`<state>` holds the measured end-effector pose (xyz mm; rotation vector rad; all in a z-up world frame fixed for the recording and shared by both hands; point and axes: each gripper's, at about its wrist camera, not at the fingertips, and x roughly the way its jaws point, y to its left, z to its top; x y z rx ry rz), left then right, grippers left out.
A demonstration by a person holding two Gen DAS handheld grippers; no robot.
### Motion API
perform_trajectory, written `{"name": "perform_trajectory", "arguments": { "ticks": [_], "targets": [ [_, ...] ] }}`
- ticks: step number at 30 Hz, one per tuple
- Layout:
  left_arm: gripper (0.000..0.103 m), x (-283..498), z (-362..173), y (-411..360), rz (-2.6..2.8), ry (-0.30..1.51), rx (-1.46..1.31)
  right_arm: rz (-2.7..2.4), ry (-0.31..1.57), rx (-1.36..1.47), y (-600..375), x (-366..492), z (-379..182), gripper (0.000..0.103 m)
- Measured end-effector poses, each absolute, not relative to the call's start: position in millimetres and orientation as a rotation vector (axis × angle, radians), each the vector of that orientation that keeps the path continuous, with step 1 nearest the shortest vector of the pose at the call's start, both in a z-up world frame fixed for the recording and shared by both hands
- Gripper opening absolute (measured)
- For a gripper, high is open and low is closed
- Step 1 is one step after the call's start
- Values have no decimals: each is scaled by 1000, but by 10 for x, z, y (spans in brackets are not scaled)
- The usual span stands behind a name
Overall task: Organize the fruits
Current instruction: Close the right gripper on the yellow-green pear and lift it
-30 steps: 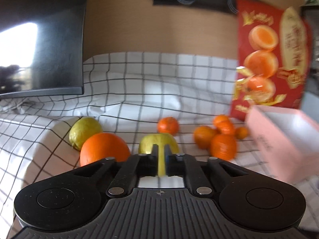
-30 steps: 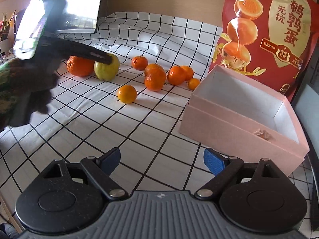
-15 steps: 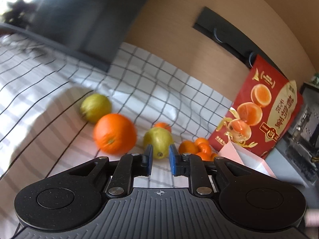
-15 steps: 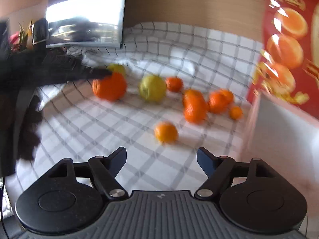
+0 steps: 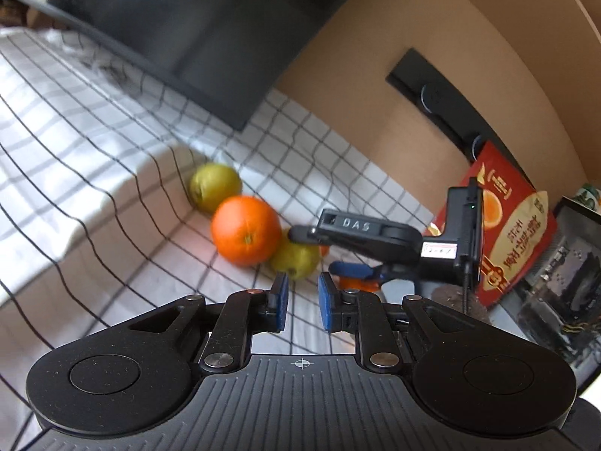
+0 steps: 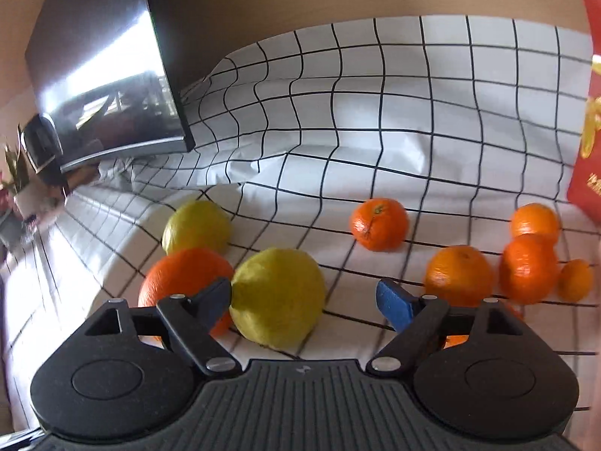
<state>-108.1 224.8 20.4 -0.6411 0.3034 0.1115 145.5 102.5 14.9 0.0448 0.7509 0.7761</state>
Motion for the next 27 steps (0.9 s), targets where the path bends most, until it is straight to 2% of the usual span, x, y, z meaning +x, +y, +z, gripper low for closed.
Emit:
{"name": "perform_trajectory", "arguments": {
  "ticks": [6,10,15,21,27],
  "targets": [
    [20,-1082,235,2177,136,300,-620,793,754,32,1146,1408,148,77],
    [20,-1060,259,2134,131,305,-604,840,813,97,1072,1463,149,61],
    [20,-1019,286,2038,114,304,-579,883,824,77,924,1399,185,61],
    [20,-1001,284,1984,156,313,-539,816,839,77,943,1381,52,69],
    [20,-954,248,2040,193,361,-517,787,831,27,940,1330,25,66]
  ]
}}
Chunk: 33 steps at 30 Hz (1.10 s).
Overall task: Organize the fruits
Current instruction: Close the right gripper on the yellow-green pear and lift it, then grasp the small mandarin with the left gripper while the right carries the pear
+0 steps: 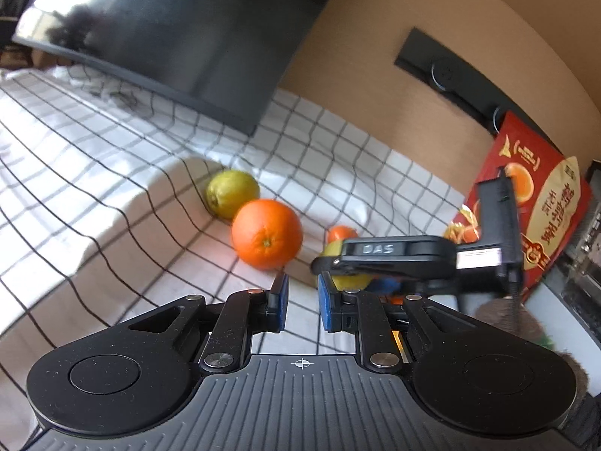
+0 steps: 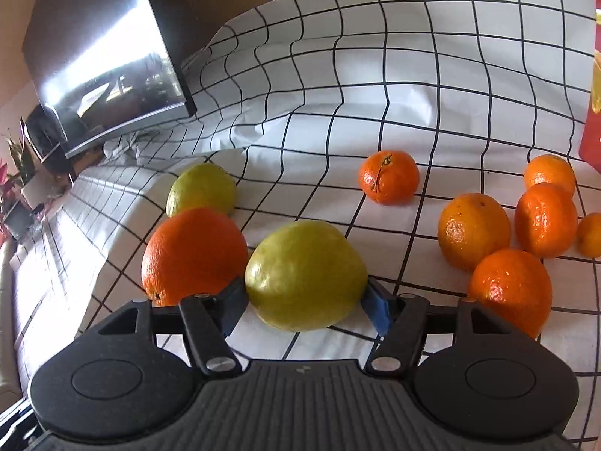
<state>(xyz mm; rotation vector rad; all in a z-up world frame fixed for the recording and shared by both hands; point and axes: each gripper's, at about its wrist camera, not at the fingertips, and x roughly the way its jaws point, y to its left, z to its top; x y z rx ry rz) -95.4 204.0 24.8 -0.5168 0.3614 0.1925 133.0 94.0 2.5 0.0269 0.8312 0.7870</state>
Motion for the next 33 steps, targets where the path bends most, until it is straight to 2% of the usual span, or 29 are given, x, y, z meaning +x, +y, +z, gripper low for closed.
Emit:
{"name": "perform_trajectory", "arguments": {
  "ticks": [4,10,18,21,33],
  "targets": [
    [20,-864,270,1895,120,424,-436,835,774,14,631,1101,224,65],
    [20,-543,350,1405,4,531,-280,836,706,-25,-352,452,443,66],
    [21,-1,341,644,16,590,53,588,640,-102,-1551,-108,202,66],
    [23,153,266,548,7,645,93,548,653,-83,-1892,-169,137,66],
    [23,272,250,613,-25,610,130,529,692,-88,-2014,-132,-127,66]
  ]
}}
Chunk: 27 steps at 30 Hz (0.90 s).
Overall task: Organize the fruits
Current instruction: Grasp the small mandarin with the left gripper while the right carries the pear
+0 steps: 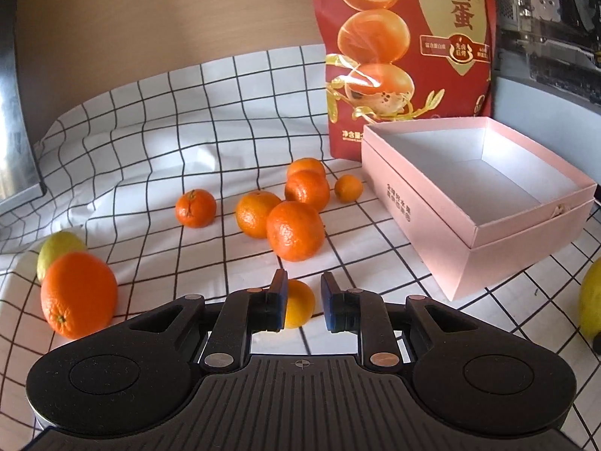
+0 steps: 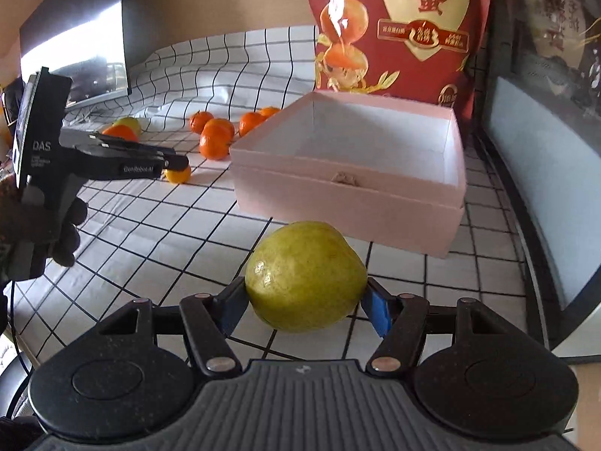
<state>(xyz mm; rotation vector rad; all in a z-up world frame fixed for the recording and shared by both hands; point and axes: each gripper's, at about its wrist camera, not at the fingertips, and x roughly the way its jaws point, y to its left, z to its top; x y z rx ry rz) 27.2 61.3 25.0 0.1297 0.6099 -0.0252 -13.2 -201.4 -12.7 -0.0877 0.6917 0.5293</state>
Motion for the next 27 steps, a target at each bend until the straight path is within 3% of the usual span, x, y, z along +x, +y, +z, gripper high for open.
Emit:
{"name": "perform_trajectory", "arguments": {
  "ticks": [5,7,10,17,19,27],
  "targets": [
    [26,228,204,774,-16,605,123,519,673,-133,-1930,-165,-212,66],
    [36,213,174,817,-23,608,124,513,653,-155,-1905,-194,-223,66],
    [43,218,141,877,-28,618,108,503,627,-174,-1877,-214,-246,66],
    [42,432,75,1008,0,652,16,478,623,-188,-1842,-204,-300,70],
    [38,481,31,1032,-7,670,-12,482,629,-182,-1852,-192,-313,70],
    [34,293,92,973,-85,592,-67,473,592,-185,-1889,-182,-292,70]
  ]
}}
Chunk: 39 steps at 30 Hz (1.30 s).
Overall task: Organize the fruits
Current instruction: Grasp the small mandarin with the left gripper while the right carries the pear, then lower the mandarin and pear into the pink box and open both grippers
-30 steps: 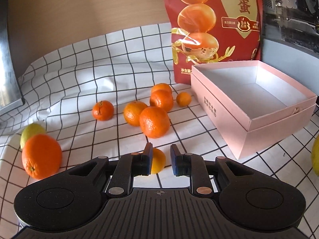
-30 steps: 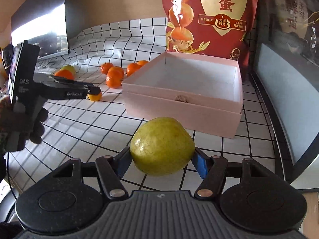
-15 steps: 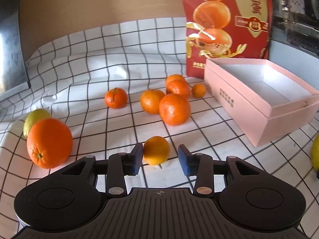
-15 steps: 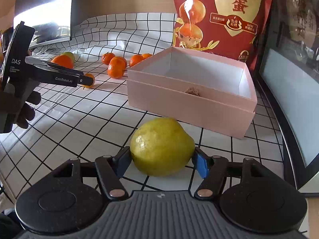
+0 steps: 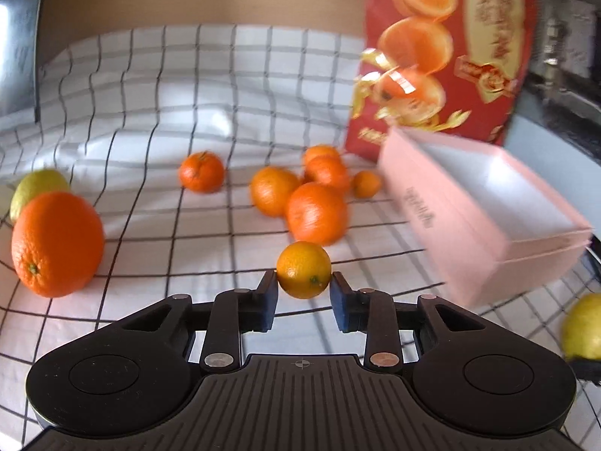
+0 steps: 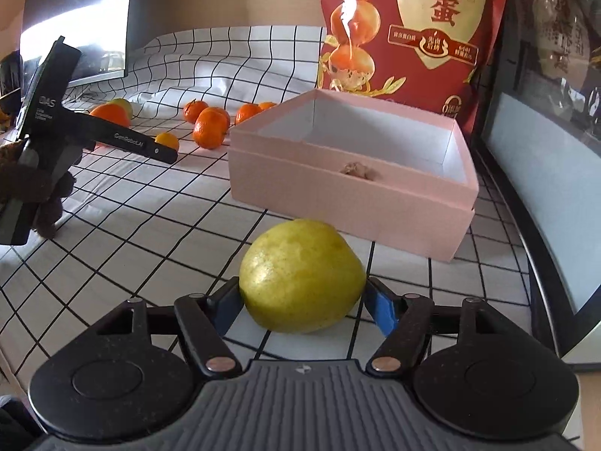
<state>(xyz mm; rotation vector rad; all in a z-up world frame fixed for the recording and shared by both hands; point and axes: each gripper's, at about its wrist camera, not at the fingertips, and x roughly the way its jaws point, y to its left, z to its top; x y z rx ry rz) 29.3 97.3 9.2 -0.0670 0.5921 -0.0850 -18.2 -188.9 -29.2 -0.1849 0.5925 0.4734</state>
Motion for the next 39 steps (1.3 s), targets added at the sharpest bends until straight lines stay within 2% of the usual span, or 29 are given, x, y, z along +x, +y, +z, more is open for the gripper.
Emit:
{"name": "perform_trajectory", "arguments": {
  "ticks": [8,14,18,22,26,30,34,39],
  "targets": [
    [34,-261,377,391,-345,556,-12,483,592,-186,-1917,-179,-254,67],
    [34,-391,906,78,-486,400,-49,527,599,-14,-2165,-81,88,67],
    [35,35,1108,-21,-451,343,-102,453,448,-4,-2209,78,621,67],
    [35,805,962,-41,-414,462,-204,345,428,-62,-2067,510,880,67],
    [35,1436,601,81,-388,629,-386,261,510,-124,-1935,945,755,67],
    [34,1545,418,120,-399,642,-403,286,636,-96,-1946,1222,437,67],
    [35,1556,377,90,-379,649,-350,285,739,-81,-1932,1401,142,67],
    [35,1385,450,11,-321,601,-173,265,776,-147,-1801,1427,27,68]
  ]
}}
